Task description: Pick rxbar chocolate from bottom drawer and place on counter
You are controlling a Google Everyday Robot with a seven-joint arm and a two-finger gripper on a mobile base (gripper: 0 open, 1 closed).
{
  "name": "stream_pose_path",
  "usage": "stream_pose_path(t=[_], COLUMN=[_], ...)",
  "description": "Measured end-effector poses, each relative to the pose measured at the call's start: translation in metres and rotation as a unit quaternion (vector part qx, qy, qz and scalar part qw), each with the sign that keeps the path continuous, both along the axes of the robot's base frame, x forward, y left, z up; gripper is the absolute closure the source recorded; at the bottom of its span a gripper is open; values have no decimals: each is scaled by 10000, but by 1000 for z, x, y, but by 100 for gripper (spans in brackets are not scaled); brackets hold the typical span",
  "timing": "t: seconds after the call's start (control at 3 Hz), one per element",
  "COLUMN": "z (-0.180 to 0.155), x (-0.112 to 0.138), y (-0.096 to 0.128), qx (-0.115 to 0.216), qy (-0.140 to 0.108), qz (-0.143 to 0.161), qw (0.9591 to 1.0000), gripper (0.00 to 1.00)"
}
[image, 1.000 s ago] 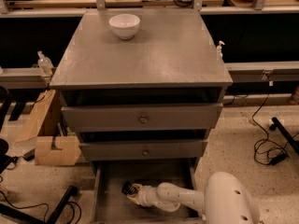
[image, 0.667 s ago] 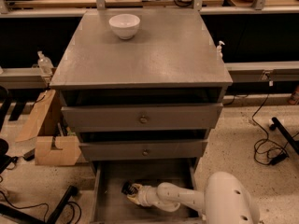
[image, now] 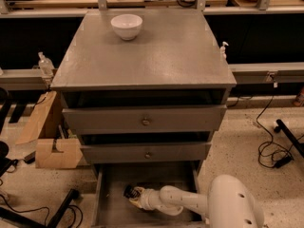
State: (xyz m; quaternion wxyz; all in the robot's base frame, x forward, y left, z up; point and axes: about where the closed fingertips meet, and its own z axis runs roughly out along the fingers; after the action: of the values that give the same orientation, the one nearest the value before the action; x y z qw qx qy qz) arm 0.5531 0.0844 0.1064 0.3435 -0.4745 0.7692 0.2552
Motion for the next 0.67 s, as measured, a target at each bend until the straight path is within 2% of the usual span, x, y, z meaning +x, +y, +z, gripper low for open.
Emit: stream_pose_path(t=[0.67], z=[0], x=[0], y=[0], qx=[0], qy=[0], qz=[0], qw=[10000], gripper=[100])
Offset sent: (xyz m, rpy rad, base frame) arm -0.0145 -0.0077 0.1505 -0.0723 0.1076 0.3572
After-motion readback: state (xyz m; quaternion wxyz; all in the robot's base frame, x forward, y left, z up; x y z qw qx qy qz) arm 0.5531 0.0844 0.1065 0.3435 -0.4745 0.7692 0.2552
